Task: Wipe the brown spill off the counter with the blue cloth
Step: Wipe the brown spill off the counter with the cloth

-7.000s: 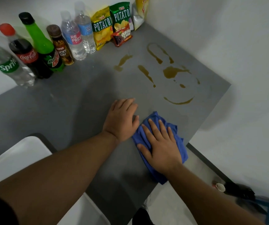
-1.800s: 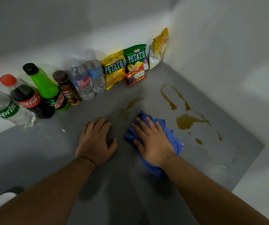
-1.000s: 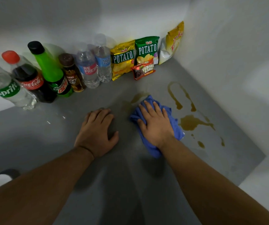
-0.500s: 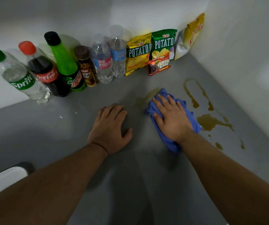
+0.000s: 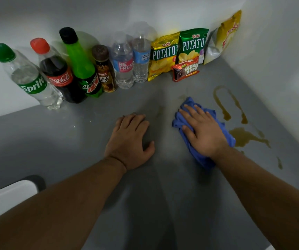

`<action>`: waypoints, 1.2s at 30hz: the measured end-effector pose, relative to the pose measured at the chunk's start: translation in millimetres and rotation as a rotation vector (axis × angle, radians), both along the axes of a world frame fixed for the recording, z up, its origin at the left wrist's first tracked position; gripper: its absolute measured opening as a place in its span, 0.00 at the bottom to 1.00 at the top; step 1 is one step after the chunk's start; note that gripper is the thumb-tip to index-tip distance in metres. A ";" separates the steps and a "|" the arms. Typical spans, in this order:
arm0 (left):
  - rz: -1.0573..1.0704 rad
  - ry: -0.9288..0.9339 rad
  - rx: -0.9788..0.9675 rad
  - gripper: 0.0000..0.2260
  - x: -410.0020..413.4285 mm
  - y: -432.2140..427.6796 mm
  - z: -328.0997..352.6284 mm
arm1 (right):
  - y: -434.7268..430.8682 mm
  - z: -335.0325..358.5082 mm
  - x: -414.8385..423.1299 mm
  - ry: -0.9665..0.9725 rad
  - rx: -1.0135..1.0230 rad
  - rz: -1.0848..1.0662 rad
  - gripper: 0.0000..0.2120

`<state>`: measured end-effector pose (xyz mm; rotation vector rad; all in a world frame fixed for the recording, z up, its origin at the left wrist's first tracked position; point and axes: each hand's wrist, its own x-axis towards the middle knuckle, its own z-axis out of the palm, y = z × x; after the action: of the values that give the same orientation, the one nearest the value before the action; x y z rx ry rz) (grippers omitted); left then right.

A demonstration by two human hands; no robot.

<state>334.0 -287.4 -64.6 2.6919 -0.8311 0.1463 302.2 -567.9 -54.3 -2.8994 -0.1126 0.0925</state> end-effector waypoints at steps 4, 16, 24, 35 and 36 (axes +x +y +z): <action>0.001 -0.001 0.004 0.28 0.0 0.2 -0.1 | 25.1 -3.3 46.7 0.044 -0.059 -0.196 0.29; 0.009 0.004 -0.004 0.27 -1.0 -0.7 2.5 | 4.9 -2.5 44.8 -0.027 -0.014 -0.134 0.26; 0.007 0.034 0.002 0.28 -0.8 -0.3 4.6 | 28.0 2.7 58.5 0.033 -0.020 0.028 0.28; 0.008 0.021 0.005 0.28 -1.2 -0.6 4.7 | 63.8 -0.4 84.3 0.006 -0.013 -0.077 0.27; 0.008 0.024 0.001 0.28 -0.9 -0.7 5.3 | 68.6 -1.1 76.7 0.003 0.003 -0.002 0.27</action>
<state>333.1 -288.1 -59.2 2.6931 -0.8142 0.1154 378.9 -499.3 -55.4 -2.8959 -0.1086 0.0958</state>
